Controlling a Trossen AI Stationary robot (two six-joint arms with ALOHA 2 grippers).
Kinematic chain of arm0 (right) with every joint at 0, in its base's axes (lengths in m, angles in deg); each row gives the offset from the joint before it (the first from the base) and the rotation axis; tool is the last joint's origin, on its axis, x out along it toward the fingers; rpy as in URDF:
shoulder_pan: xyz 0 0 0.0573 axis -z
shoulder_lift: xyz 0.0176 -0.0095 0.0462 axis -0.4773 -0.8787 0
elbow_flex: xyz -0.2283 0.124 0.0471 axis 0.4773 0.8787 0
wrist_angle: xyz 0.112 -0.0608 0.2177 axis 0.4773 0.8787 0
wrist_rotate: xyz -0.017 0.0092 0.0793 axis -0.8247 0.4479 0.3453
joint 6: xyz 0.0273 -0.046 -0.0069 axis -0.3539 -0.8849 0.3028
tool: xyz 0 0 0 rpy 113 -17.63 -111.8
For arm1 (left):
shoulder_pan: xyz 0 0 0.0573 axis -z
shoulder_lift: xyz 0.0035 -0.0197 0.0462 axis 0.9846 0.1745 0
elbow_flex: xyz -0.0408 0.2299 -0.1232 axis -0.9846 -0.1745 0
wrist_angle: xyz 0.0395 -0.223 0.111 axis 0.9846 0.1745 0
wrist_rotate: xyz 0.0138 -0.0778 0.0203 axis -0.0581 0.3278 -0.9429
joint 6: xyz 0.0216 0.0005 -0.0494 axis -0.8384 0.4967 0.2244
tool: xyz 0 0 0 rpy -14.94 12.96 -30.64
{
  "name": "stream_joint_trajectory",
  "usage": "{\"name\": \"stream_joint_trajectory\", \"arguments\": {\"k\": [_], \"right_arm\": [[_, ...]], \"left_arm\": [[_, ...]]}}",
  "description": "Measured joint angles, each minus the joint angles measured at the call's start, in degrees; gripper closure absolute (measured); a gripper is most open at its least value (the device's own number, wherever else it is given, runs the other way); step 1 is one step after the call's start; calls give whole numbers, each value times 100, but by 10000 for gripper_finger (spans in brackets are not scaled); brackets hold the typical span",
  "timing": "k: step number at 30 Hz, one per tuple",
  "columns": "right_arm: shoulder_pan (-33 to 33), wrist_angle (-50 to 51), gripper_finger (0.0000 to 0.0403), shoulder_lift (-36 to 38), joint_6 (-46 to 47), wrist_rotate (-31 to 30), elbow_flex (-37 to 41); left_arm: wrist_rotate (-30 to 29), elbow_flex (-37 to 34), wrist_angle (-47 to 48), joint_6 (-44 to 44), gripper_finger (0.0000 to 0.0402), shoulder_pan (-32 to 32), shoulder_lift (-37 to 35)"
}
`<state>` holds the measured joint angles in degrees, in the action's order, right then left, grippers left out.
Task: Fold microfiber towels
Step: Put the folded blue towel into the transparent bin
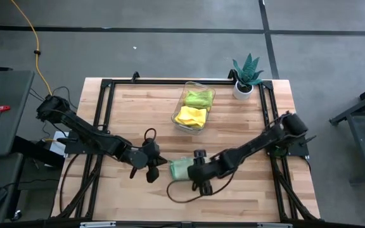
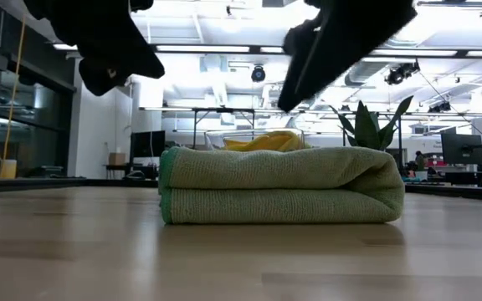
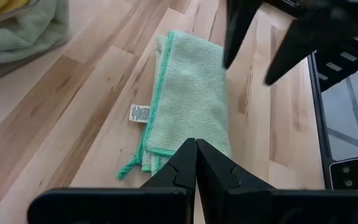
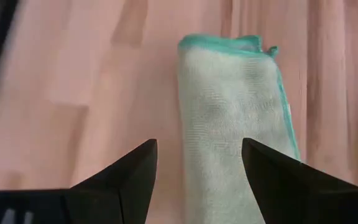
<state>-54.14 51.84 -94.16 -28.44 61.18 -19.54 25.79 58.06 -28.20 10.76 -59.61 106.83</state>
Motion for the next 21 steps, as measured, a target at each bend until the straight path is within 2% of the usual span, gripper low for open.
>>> {"name": "stream_joint_trajectory", "arguments": {"k": [4, 8, 14, 21], "right_arm": [[-2, 805, 176, -634, -734, -199, -654], [-2, 1241, 176, -1092, -940, -194, -1000], [-15, 1251, 176, -1415, -888, -177, -1042], [-17, 1113, 176, -1726, -871, -234, -1047]], "left_arm": [[-20, 1, -38, 34, 401, 2, 0], [2, 1, -76, 67, 401, 0, -3], [722, 1, -95, 58, 401, -106, -393], [470, 5, -73, -140, 401, -120, -909]]}}
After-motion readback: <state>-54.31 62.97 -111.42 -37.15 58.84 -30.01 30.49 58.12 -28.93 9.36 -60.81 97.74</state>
